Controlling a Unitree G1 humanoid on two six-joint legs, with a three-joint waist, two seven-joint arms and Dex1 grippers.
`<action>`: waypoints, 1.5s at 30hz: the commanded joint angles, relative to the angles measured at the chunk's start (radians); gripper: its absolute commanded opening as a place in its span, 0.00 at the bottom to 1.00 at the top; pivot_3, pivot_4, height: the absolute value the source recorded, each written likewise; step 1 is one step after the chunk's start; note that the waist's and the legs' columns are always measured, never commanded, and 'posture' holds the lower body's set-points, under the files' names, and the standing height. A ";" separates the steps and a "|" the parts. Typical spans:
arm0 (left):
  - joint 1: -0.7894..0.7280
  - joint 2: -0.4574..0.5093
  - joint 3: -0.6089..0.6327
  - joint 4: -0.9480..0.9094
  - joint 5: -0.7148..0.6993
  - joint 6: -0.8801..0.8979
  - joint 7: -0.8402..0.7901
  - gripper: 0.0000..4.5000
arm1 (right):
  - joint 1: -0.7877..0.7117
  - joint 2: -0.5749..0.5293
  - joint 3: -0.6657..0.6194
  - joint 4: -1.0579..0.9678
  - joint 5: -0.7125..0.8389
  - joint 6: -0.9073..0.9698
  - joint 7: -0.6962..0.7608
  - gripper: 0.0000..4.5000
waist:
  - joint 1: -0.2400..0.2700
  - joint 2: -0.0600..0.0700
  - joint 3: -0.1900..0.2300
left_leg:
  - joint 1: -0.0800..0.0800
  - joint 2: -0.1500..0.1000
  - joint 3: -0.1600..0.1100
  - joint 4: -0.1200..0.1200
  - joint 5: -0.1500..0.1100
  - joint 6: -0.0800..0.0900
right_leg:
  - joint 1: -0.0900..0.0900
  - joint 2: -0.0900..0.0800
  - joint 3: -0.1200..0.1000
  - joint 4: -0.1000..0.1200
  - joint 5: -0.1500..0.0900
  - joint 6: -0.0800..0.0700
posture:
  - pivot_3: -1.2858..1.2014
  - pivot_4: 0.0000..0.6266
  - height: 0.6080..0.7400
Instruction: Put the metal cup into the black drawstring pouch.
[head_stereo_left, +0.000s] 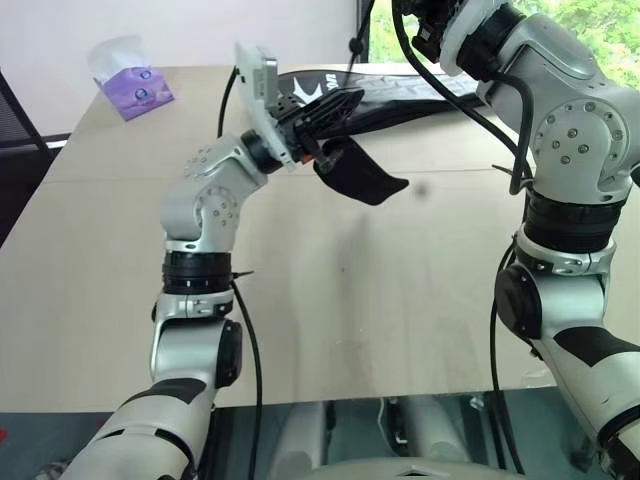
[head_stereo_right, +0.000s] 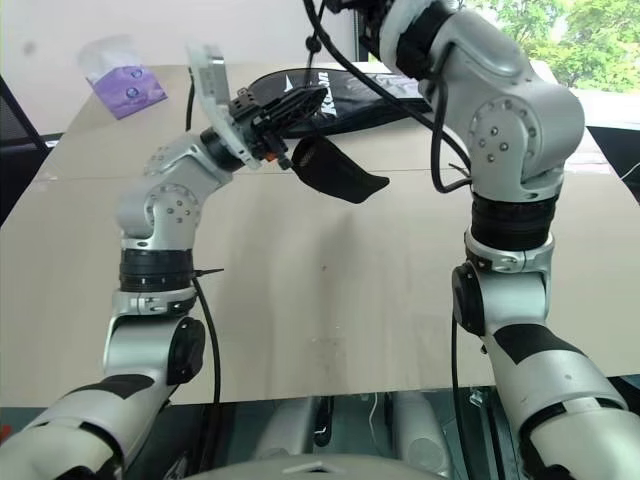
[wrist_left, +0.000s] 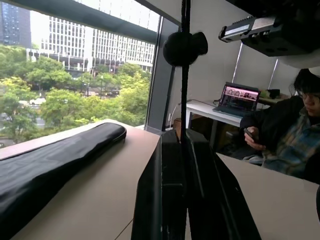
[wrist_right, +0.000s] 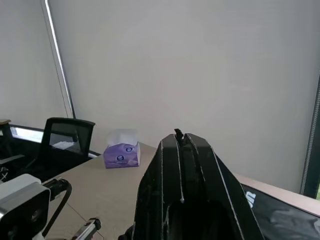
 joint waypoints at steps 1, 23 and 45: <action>-0.032 -0.017 0.002 -0.008 0.020 -0.039 0.037 0.38 | -0.033 -0.001 -0.016 -0.027 0.017 -0.025 0.005 0.00 | 0.004 0.000 0.000 | -0.001 0.000 -0.001 0.001 0.000 0.000 | 0.000 0.000 -0.001 0.000 0.000 0.000 | 0.52 0.24 1.00; -0.224 -0.094 -0.030 0.113 0.070 -0.103 0.072 0.46 | 0.009 0.004 0.023 -0.069 0.022 0.011 0.006 0.00 | 0.000 0.000 0.000 | 0.000 -0.001 0.000 0.002 0.000 0.000 | 0.000 0.000 0.000 0.004 0.000 0.000 | 0.52 0.24 1.00; -0.178 -0.082 -0.021 0.077 0.067 -0.118 0.074 0.60 | 0.023 -0.004 0.004 -0.086 0.030 0.024 0.000 0.00 | 0.000 0.000 0.000 | 0.000 -0.001 0.000 0.003 0.000 0.000 | 0.000 0.000 0.000 0.004 0.000 0.000 | 0.52 0.24 1.00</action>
